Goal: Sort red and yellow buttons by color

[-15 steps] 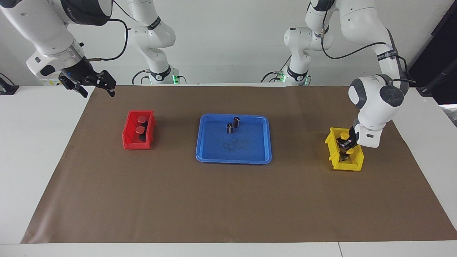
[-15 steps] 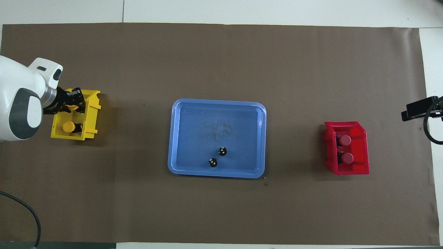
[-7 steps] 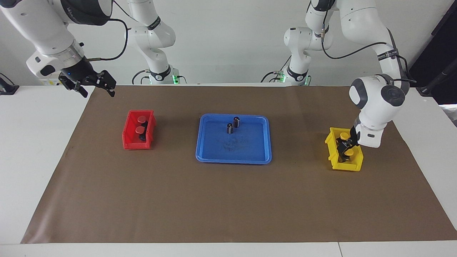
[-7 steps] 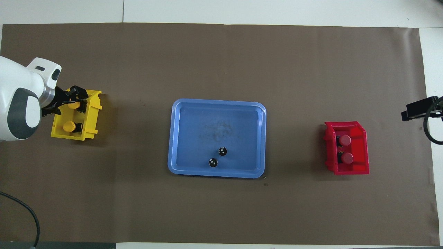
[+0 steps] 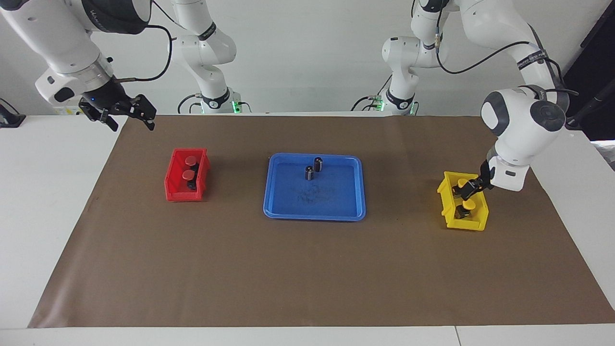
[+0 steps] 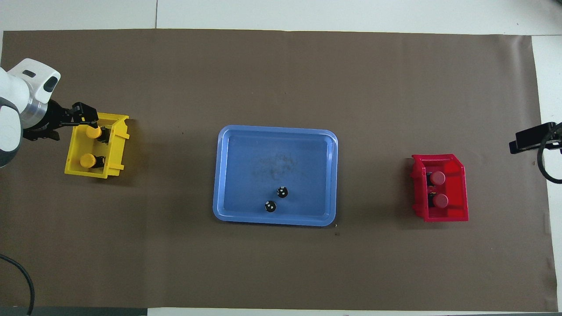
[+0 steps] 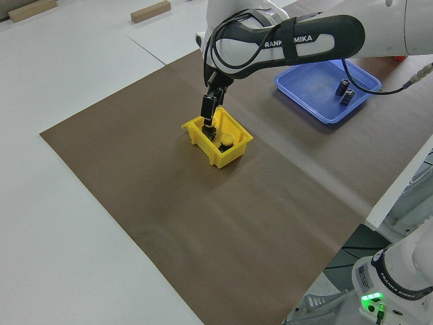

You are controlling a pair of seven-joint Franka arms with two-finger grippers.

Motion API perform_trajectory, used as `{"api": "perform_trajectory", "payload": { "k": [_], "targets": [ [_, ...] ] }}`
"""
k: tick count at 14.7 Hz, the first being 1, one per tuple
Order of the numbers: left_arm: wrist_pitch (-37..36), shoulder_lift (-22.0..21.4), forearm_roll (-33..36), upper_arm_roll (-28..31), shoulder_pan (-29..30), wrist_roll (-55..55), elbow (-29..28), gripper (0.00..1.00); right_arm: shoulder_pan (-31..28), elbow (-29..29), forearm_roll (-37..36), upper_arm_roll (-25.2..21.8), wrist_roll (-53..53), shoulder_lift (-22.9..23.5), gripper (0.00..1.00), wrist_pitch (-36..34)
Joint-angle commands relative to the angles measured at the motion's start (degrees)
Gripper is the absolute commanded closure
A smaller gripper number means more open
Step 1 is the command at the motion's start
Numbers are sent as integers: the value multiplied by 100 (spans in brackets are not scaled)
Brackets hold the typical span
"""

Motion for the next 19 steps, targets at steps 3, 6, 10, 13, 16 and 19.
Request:
{"api": "perform_trajectory", "payload": {
  "k": [3,6,10,13,16,19],
  "targets": [
    [-596,-858,-18,56,-1,881,54,0,-15,-147,11,32,93,-121,0,85],
    [-992,-1386,-36,39,-10,907,63,0,-15,-147,11,32,93,-121,0,85],
    [-1765,-1538,-36,-285,-89,890,606,0,-15,-147,11,32,93,-113,0,76],
    [-1872,-1555,-36,-751,-80,802,766,0,-15,-147,11,32,93,-121,0,85],
    [-1819,-1537,-158,-761,-63,539,792,0,-15,-147,11,32,93,-121,0,85],
    [-1951,-1520,-141,-673,16,599,880,0,-15,-147,11,41,93,-113,0,85]
  ]
}}
